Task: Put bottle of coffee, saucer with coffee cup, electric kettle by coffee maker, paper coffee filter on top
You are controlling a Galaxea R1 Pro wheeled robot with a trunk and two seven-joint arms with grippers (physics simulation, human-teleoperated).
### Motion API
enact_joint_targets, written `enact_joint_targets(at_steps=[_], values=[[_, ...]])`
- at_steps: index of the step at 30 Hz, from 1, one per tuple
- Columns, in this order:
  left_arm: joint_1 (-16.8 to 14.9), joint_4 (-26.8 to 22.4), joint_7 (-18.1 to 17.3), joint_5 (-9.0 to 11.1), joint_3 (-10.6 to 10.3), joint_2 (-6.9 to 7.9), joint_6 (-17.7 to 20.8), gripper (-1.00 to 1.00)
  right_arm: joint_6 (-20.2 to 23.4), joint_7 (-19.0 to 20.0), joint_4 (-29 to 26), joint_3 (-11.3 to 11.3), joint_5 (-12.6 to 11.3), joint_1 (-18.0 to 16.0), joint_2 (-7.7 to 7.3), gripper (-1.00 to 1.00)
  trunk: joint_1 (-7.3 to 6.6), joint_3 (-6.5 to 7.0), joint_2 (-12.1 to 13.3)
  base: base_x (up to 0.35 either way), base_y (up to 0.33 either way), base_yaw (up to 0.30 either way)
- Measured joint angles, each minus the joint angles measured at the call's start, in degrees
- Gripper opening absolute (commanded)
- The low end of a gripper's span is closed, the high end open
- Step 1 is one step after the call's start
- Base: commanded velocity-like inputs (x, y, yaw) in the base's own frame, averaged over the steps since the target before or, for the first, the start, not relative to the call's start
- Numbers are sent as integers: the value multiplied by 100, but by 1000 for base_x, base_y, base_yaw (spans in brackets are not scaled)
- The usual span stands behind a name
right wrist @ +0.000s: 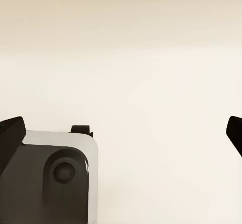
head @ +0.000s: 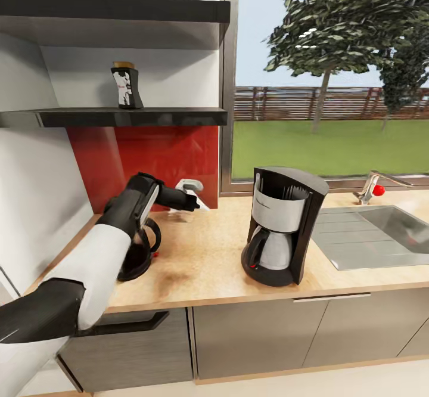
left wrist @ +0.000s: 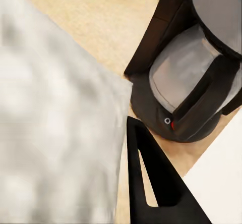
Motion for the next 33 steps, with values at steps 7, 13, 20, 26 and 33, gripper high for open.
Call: enact_joint_targets(at_steps=[7, 13, 20, 26, 33], values=[[-866, 254, 16, -69, -6, -128, 318, -100, 7, 0, 6, 0, 1, 0, 0, 100, 0, 0, 0, 0, 0, 0], [-1880, 1415, 12, -194, 5, -304, 382, -100, 8, 0, 7, 0, 1, 0, 0, 100, 0, 0, -1, 0, 0, 0], [-2966, 2702, 24, -311, 19, -447, 407, -100, 8, 0, 7, 6, 1, 0, -1, 100, 0, -1, 0, 0, 0, 0], [-3303, 3324, 26, -537, -32, -499, 421, -100, 6, 0, 0, 2, -3, 0, -1, 100, 0, -1, 1, 0, 0, 0], [-3321, 3316, 17, -999, -147, -575, 419, -100, 8, 0, -1, 0, -7, 0, -3, 100, 0, -1, 0, 0, 0, 0]])
